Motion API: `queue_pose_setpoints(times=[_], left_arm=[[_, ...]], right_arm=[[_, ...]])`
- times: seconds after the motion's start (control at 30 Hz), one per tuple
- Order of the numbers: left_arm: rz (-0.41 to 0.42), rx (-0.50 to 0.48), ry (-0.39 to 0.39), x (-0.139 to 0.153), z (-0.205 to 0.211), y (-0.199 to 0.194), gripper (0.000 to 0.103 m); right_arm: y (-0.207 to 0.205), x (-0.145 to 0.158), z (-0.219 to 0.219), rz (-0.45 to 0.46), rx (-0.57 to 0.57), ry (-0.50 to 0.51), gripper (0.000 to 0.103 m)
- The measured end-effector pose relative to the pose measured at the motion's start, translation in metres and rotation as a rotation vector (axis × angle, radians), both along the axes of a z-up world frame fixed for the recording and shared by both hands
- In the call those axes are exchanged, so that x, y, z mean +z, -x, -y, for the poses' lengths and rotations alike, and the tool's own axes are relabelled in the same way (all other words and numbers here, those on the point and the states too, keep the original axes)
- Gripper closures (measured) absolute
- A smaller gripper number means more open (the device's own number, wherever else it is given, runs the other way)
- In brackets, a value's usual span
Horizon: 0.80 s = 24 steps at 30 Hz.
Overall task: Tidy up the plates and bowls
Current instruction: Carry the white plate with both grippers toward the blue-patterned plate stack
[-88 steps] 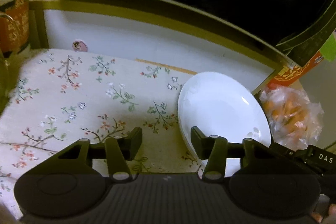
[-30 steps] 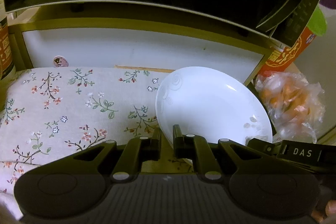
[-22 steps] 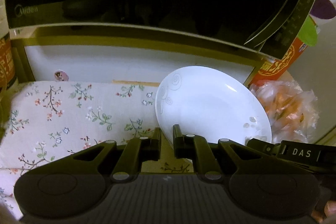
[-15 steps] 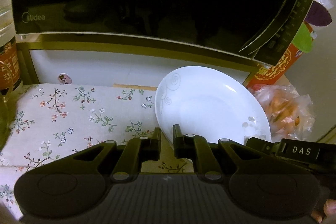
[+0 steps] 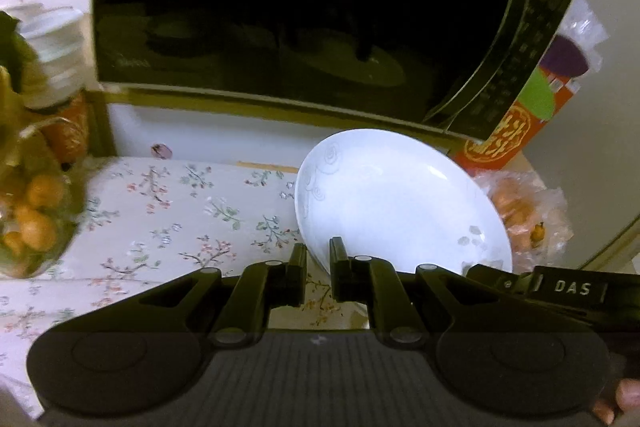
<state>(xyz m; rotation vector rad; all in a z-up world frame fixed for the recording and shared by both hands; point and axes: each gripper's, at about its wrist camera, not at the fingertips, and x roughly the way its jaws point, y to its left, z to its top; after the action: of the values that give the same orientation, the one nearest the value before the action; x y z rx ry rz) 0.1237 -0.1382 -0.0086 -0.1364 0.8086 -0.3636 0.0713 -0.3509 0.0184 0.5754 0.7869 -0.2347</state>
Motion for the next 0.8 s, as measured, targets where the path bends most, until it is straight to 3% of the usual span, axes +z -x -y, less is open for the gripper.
queue_pose_setpoints(times=[0.13, 0.27, 0.53, 0.8], left_arm=[[0.042, 0.000, 0.010, 0.027, -0.014, 0.025, 0.094], [0.089, 0.010, -0.002, 0.047, -0.029, 0.056, 0.094], [0.111, 0.041, 0.014, 0.062, -0.064, 0.101, 0.094], [0.122, 0.075, -0.018, 0.061, -0.105, 0.148, 0.094]], right_arm=[[0.023, 0.028, -0.025, 0.037, 0.038, 0.063, 0.088], [0.051, 0.039, -0.033, 0.073, 0.038, 0.018, 0.088], [0.099, 0.070, -0.075, 0.128, 0.077, 0.067, 0.088], [0.141, 0.068, -0.117, 0.120, 0.129, 0.052, 0.087]])
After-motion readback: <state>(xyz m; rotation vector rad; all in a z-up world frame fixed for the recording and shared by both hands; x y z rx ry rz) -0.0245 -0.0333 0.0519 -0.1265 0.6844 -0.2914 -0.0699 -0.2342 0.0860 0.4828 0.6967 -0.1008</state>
